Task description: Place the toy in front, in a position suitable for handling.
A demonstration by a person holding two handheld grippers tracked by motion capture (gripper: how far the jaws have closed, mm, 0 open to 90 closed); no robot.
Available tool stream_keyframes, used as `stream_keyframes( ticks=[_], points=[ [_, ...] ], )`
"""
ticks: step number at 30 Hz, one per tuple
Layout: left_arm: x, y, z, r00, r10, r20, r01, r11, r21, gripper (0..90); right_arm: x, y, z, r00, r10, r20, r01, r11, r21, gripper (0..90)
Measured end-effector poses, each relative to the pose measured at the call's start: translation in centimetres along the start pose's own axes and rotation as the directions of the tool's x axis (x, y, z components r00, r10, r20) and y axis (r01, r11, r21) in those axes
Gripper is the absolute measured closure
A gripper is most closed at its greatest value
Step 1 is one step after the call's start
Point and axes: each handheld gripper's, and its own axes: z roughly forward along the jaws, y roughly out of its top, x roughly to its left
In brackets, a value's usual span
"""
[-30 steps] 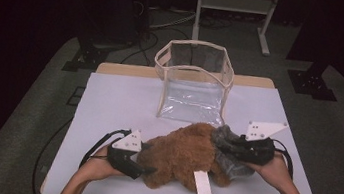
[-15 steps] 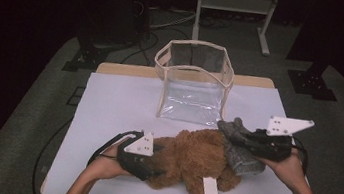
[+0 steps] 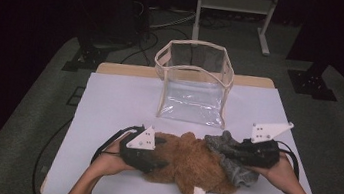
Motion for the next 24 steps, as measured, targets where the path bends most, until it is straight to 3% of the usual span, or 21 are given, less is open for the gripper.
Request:
stream_keyframes(
  ticks=[4, 8, 10, 13, 18, 21, 24],
  points=[
    [0.4, 0.8, 0.5, 1.0000, 0.003, 0.009, -0.003, 1.0000, 0.006, 31.0, 0.7, -1.6, -0.3, 0.9997, 0.021, 0.015, -0.021, 1.000, -0.015, 80.4],
    [0.4, 0.7, 0.8, 0.9993, -0.003, 0.038, 0.002, 1.0000, 0.010, 31.3, 0.7, -1.5, -0.4, 0.9993, 0.023, 0.030, -0.022, 1.000, -0.020, 80.3],
    [0.1, 0.4, 1.0, 0.9985, -0.009, 0.054, 0.009, 0.9998, 0.015, 31.4, 0.7, 0.0, -0.5, 0.9977, -0.006, 0.068, 0.008, 1.000, -0.022, 80.1],
    [0.0, 0.0, 1.0, 0.9976, -0.028, 0.063, 0.029, 0.9996, -0.003, 32.0, 0.7, 2.0, -0.4, 0.9954, -0.042, 0.086, 0.045, 0.999, -0.030, 80.1],
    [-0.5, 0.0, 1.0, 0.9980, -0.021, 0.059, 0.022, 0.9998, -0.004, 31.4, 1.4, 4.7, 2.4, 0.9915, -0.126, 0.033, 0.125, 0.992, 0.030, 79.9],
    [-0.6, -0.1, 0.8, 0.9986, -0.018, 0.050, 0.018, 0.9998, -0.005, 31.3, 1.3, 4.0, 3.6, 0.9929, -0.118, 0.012, 0.118, 0.992, 0.051, 79.8],
    [-0.5, -0.1, 0.5, 0.9982, -0.021, 0.056, 0.022, 0.9995, -0.022, 31.5, 1.1, 2.4, 3.2, 0.9967, -0.080, 0.015, 0.080, 0.996, 0.036, 80.0]
  ],
)
